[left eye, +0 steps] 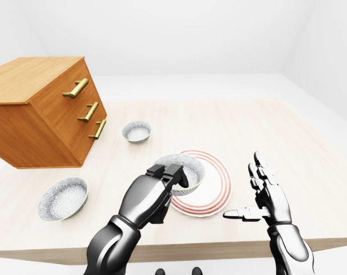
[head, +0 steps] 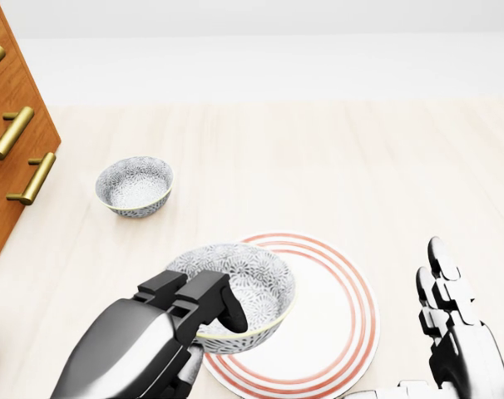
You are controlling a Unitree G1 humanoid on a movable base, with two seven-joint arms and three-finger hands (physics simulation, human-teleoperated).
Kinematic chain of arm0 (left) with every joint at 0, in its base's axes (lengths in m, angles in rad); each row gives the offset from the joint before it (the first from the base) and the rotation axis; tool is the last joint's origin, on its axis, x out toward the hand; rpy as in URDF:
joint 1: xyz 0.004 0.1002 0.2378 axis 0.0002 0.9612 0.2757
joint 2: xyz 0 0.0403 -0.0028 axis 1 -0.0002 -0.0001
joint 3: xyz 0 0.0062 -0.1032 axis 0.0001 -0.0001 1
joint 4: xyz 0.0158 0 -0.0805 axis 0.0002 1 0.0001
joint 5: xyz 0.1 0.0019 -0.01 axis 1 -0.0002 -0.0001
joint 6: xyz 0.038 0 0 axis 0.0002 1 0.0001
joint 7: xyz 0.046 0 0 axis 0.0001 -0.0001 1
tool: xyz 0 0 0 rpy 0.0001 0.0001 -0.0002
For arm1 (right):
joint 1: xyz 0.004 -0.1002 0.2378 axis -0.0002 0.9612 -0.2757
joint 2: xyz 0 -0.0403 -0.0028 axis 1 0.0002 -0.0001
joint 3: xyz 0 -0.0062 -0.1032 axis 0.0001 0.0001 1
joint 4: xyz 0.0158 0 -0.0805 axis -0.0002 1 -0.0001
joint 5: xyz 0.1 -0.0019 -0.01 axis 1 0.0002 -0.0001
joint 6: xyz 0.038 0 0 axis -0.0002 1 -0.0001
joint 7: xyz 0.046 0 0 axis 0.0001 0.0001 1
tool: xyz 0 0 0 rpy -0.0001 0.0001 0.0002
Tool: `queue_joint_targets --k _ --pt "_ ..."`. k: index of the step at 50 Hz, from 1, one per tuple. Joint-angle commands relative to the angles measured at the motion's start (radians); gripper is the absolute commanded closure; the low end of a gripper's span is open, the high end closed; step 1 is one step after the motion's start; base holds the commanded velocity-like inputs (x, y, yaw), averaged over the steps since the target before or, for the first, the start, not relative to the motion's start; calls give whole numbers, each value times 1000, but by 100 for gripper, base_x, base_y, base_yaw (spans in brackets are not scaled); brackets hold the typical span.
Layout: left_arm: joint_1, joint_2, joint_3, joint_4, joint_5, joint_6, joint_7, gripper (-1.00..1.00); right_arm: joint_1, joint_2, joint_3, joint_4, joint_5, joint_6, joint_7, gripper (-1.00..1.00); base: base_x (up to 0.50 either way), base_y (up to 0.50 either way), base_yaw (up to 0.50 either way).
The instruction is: Put the bowl in the middle on the plate.
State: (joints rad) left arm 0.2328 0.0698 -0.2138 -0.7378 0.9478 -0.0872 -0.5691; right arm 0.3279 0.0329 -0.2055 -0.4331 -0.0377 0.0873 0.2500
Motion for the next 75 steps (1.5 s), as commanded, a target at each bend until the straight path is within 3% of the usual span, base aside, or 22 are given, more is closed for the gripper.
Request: queue_joint_targets --k 1,19,43,75 --pt "-9 -2 -26 7 34 0 34 100 0 0 1 -3 0 0 0 -100 0 0 0" --pt "-26 -6 -47 38 50 0 71 100 2 2 2 -17 -1 0 0 -100 0 0 0" --pt "-78 -31 -168 57 99 0 107 100 0 1 -2 -15 3 0 1 -100 0 0 0" --pt "-44 -2 -178 166 111 0 220 100 0 1 -2 -5 6 0 1 -100 0 0 0"
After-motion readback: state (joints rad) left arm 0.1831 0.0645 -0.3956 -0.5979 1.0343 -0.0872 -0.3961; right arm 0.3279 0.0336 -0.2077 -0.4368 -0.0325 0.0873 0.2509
